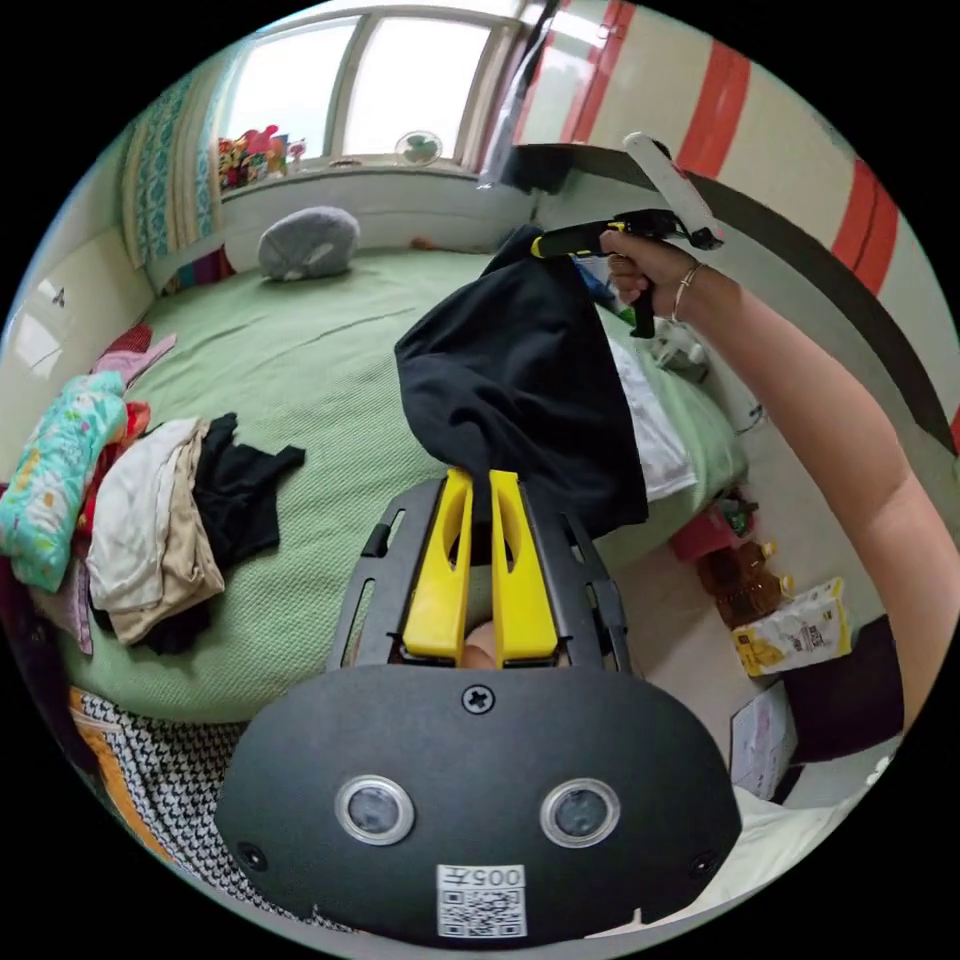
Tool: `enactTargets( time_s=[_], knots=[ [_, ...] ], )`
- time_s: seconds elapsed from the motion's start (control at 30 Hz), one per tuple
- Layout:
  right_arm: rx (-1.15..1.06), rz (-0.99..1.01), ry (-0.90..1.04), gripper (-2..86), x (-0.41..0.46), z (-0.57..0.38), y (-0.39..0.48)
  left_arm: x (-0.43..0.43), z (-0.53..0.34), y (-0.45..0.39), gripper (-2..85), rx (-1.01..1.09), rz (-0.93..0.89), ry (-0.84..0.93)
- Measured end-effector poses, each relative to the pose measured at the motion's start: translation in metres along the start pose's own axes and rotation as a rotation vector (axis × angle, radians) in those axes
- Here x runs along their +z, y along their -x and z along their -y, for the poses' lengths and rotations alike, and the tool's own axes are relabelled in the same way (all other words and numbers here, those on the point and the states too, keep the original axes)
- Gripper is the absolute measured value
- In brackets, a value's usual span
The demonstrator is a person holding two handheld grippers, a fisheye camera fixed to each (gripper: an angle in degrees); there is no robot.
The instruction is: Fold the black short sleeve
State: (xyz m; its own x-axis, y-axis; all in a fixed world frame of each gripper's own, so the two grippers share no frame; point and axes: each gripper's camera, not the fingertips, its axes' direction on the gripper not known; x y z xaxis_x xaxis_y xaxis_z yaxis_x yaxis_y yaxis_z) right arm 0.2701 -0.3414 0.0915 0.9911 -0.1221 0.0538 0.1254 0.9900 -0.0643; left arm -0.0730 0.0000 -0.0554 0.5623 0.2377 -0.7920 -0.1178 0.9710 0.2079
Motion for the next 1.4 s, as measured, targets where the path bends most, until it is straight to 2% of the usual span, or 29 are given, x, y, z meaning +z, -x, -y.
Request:
enactTargets(
  time_s=[0.2,0.3,0.37,0.57,0.7,0.87,0.93,1.03,1.1,1.17,1.27,1.4],
  knots=[
    [0.097,-0.171,0.001,-0.3,-0.034,-0.008,-0.067,0.031,0.031,-0.067,3.9,0.022,-0.118,-0.025],
    [0.244,-0.217,0.066,1.8,-0.007,-0.015,-0.110,0.093,0.048,-0.100,4.1,-0.016,-0.099,0.075],
    [0.347,-0.237,0.219,2.5,0.030,-0.041,-0.130,0.146,0.047,-0.107,4.3,-0.100,-0.168,0.248],
    [0.163,-0.260,0.355,0.8,0.065,-0.130,-0.089,0.154,0.030,-0.095,4.3,-0.112,-0.263,0.211],
    [0.227,-0.245,0.408,-0.8,0.054,-0.176,-0.067,0.153,0.027,-0.087,4.4,-0.120,-0.295,0.207],
    [0.192,-0.415,0.386,-0.9,0.060,-0.229,-0.042,0.144,0.021,-0.081,4.6,-0.011,-0.224,0.215],
    [0.184,-0.425,0.383,-0.9,0.068,-0.242,-0.040,0.138,0.018,-0.077,4.9,0.053,-0.223,0.265],
    [0.318,-0.387,0.377,-0.9,0.054,-0.238,-0.041,0.109,0.010,-0.051,4.1,0.054,-0.153,0.258],
    [0.399,-0.390,0.314,-0.9,0.029,-0.231,-0.034,0.085,0.004,-0.025,1.3,0.018,-0.104,0.214],
    [0.429,-0.396,0.108,-0.9,-0.012,-0.221,-0.005,0.053,-0.006,0.019,0.2,-0.039,-0.074,0.172],
    [0.404,-0.251,-0.050,-1.0,-0.043,-0.206,0.047,0.018,-0.020,0.080,-0.3,-0.145,0.036,0.135],
    [0.317,-0.001,-0.105,-1.0,-0.046,-0.188,0.132,-0.020,-0.041,0.148,-0.5,-0.302,0.146,0.104]
  ],
)
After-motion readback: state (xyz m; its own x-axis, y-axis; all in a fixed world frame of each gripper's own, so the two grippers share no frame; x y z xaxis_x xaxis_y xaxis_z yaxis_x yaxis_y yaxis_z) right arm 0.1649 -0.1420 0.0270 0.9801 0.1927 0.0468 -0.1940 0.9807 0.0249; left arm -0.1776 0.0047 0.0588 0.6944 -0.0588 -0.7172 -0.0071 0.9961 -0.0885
